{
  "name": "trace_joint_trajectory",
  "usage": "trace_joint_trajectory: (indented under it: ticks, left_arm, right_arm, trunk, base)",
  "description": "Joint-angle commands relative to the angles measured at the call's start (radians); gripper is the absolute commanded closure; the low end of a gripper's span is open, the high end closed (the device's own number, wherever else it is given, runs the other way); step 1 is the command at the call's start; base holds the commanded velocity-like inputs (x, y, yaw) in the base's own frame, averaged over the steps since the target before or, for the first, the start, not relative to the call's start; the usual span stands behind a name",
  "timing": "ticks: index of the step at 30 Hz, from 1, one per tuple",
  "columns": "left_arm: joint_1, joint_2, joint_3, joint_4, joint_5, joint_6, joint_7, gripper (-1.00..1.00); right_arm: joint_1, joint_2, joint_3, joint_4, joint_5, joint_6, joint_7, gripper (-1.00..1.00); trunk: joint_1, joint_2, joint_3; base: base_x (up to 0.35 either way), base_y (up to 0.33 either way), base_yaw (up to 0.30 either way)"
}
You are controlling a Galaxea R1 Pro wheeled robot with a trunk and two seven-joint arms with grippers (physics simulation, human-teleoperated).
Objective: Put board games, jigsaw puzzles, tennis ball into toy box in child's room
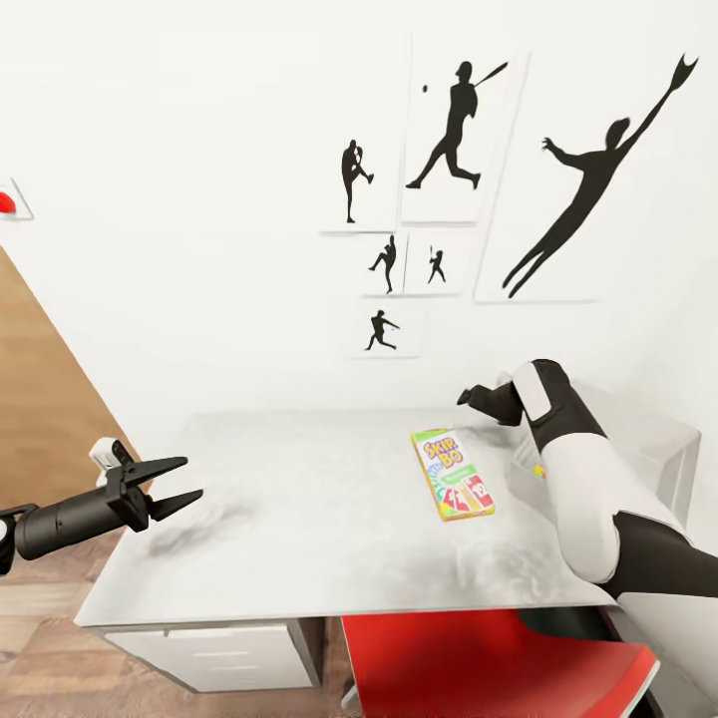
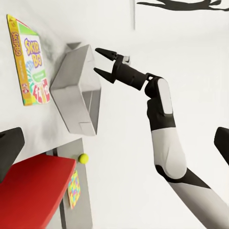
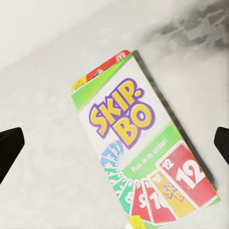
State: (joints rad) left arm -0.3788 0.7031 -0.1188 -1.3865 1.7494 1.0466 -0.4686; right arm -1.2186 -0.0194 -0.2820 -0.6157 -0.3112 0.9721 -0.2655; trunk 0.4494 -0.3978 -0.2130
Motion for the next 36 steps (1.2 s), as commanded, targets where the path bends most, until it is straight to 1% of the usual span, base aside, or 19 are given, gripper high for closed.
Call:
trace_joint_trajectory:
  ticks: [1, 6, 21, 33, 36]
  left_arm:
    - [-0.002, 0.001, -0.002, 0.001, -0.005, 0.001, -0.009, -1.0]
    - [-0.002, 0.001, -0.002, 0.001, -0.005, 0.001, -0.01, -1.0]
    - [-0.002, 0.003, -0.002, 0.001, -0.005, 0.001, -0.01, -1.0]
    - [-0.002, 0.004, -0.002, 0.001, -0.005, 0.001, -0.01, -1.0]
    - [-0.002, 0.004, -0.002, 0.001, -0.006, 0.001, -0.01, -1.0]
  right_arm:
    - [-0.001, -0.001, -0.001, -0.001, -0.011, 0.003, -0.009, -1.0]
    - [0.0, -0.002, 0.0, -0.001, -0.012, 0.003, -0.009, -1.0]
    - [0.001, 0.007, 0.0, 0.0, -0.014, -0.003, -0.009, -1.0]
    - [-0.003, -0.001, -0.002, 0.001, -0.012, 0.001, -0.01, -1.0]
    - [-0.02, -0.001, -0.001, 0.002, -0.01, -0.002, -0.01, -1.0]
  trunk:
    - [0.001, -0.002, -0.004]
    - [0.001, -0.002, -0.012]
    - [0.001, -0.002, -0.037]
    - [0.001, -0.002, -0.057]
    - [0.001, -0.002, -0.062]
  base:
    - [0.0, 0.0, 0.0]
    - [0.0, 0.0, 0.0]
    - [0.0, 0.0, 0.0]
    - [0.0, 0.0, 0.0]
    - [0.0, 0.0, 0.0]
